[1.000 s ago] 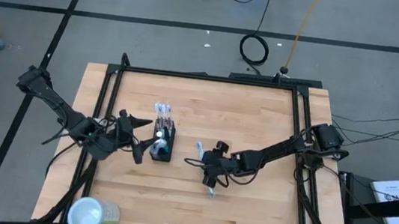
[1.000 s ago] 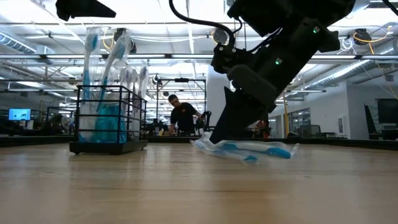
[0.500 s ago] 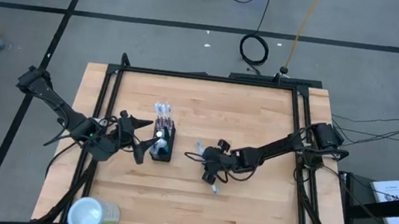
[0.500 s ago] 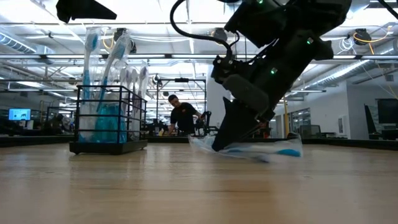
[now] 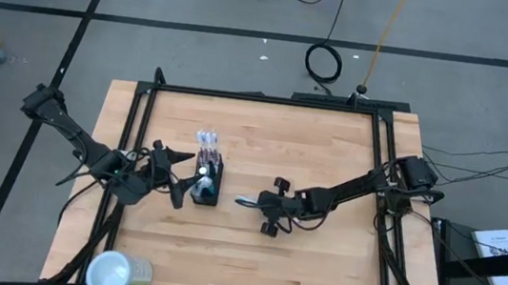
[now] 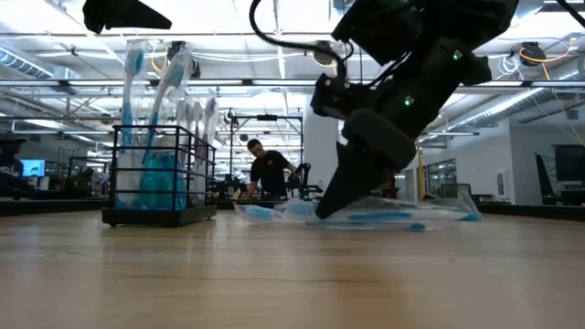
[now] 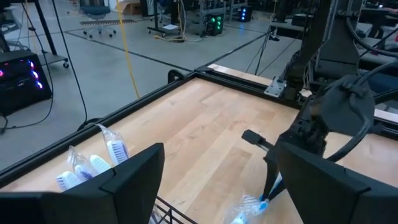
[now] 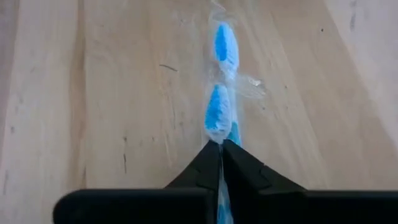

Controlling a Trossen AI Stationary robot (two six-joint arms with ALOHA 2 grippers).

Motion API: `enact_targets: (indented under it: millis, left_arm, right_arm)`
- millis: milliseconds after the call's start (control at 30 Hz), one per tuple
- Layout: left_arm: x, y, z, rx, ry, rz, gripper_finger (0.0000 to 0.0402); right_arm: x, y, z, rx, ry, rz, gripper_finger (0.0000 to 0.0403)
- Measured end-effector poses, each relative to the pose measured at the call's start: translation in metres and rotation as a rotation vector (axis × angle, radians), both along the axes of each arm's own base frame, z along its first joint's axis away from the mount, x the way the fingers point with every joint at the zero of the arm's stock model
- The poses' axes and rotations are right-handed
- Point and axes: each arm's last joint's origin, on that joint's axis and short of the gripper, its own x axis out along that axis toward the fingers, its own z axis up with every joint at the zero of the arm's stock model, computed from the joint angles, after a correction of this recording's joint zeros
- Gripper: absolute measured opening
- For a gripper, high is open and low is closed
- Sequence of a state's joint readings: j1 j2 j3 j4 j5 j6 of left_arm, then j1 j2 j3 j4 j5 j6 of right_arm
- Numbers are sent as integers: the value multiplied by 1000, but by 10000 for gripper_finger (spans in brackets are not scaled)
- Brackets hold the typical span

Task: Pick & Place toothbrushing station
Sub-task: Put the left blue toothbrush into the bottom compartment of the mesh organizer

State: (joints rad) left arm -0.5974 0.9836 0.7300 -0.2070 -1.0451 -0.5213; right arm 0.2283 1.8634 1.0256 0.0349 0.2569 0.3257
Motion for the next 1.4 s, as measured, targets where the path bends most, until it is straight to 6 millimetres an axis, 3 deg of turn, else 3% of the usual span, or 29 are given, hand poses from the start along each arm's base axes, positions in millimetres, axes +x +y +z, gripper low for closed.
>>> enact_targets:
  millis: [167, 433, 600, 933, 1400]
  left_arm:
    - [1, 3, 0, 1, 1, 15, 310]
    - [6, 10, -1, -22, 19, -3, 310]
    - [26, 7, -3, 23, 36, -110, 310]
    - [72, -3, 1, 260, -121, -292, 310]
    - [109, 14, -14, 222, -267, -406, 310]
  right_arm:
    - [-2, 0, 22, -37, -56, 56, 4]
    - [-14, -5, 94, -134, -308, 160, 1]
    - [-23, -16, 125, -231, -511, 198, 1]
    - [-27, -28, 150, -229, -912, 320, 0]
    - [-29, -28, 161, -257, -1045, 336, 0]
